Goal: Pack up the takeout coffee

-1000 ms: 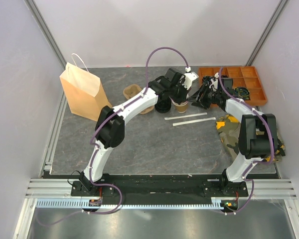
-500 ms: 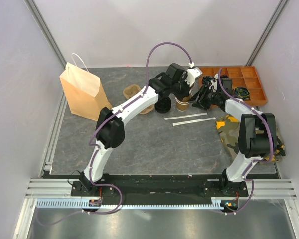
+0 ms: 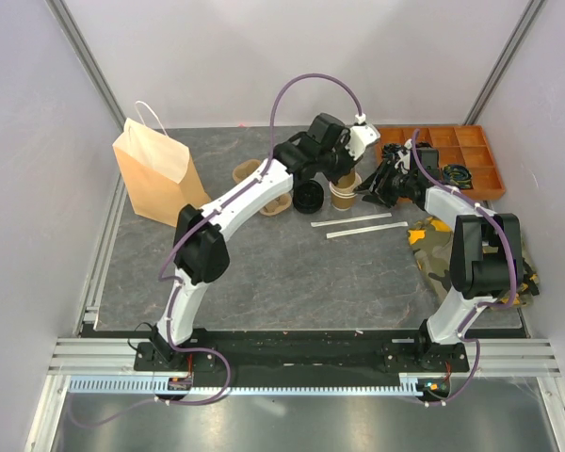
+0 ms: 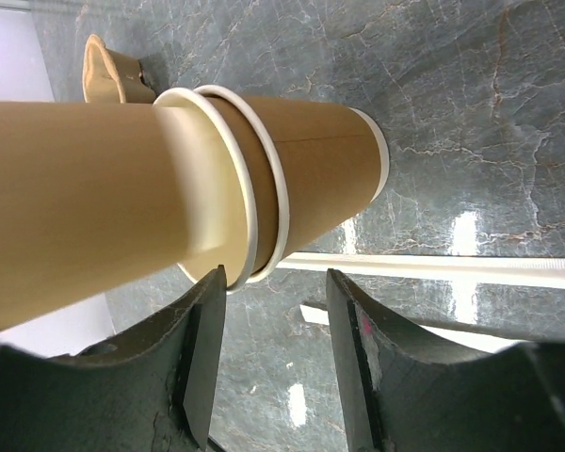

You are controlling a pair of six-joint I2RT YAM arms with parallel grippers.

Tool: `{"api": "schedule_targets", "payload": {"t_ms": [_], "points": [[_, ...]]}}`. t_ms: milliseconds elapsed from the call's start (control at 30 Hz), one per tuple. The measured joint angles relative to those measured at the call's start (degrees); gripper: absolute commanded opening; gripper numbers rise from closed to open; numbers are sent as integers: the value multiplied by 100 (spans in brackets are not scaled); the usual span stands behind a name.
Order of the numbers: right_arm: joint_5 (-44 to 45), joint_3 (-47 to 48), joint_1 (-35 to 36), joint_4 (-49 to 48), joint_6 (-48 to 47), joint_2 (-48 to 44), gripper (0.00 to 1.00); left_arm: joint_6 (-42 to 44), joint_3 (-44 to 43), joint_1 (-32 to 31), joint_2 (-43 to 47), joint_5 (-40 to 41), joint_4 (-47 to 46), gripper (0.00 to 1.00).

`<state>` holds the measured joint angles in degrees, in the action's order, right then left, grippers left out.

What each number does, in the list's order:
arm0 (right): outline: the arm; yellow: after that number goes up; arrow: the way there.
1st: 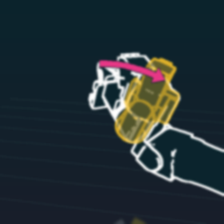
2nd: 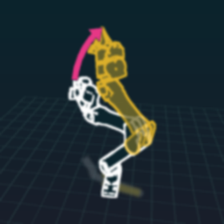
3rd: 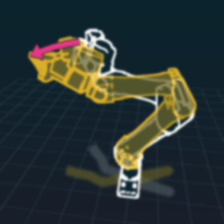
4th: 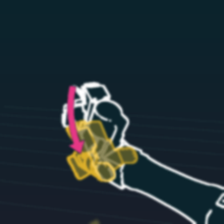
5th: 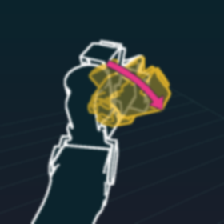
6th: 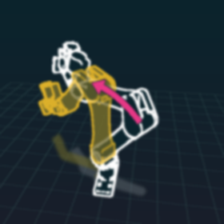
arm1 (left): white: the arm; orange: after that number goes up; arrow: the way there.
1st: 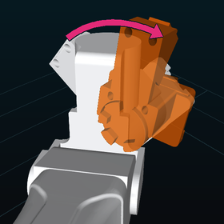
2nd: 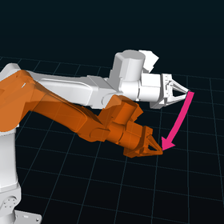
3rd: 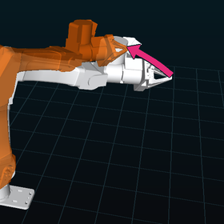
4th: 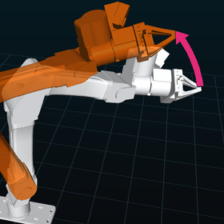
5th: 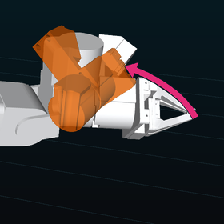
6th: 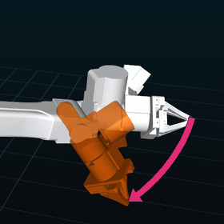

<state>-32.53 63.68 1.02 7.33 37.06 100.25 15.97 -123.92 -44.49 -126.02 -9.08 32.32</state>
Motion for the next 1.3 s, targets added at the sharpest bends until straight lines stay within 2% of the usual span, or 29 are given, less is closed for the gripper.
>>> {"api": "schedule_targets", "payload": {"t_ms": [267, 400, 500, 533, 667, 833, 933, 1067, 1300], "points": [[2, 46, 0, 4, -2, 0, 57, 153, 55, 131, 826, -122, 192, 2], [-24, 146, 0, 15, 2, 0, 61, 435, 935, 125, 1779, -350, 164, 2], [-105, 245, -2, 26, 15, -13, 72, 763, 1980, 74, 2562, -446, 164, 2], [-144, 284, -2, 48, 24, -33, 80, 892, 2428, 46, 2850, -459, 164, 2], [-267, 417, -2, 136, 22, -254, 98, 1257, 4120, -254, 3744, -389, 153, 2], [-376, 605, -2, 278, -138, -671, 98, 1513, 5851, -1233, 4356, 94, -415, 2], [-426, 721, -7, 411, -330, -796, 98, 1637, 6430, -1825, 4404, 431, -890, 2], [-479, 750, -24, 706, -693, -894, 98, 1711, 6693, -2260, 4295, 841, -1456, 2], [-472, 750, -50, 1123, -1121, -1067, 98, 1805, 6688, -2308, 3987, 1211, -2024, 4]]}}
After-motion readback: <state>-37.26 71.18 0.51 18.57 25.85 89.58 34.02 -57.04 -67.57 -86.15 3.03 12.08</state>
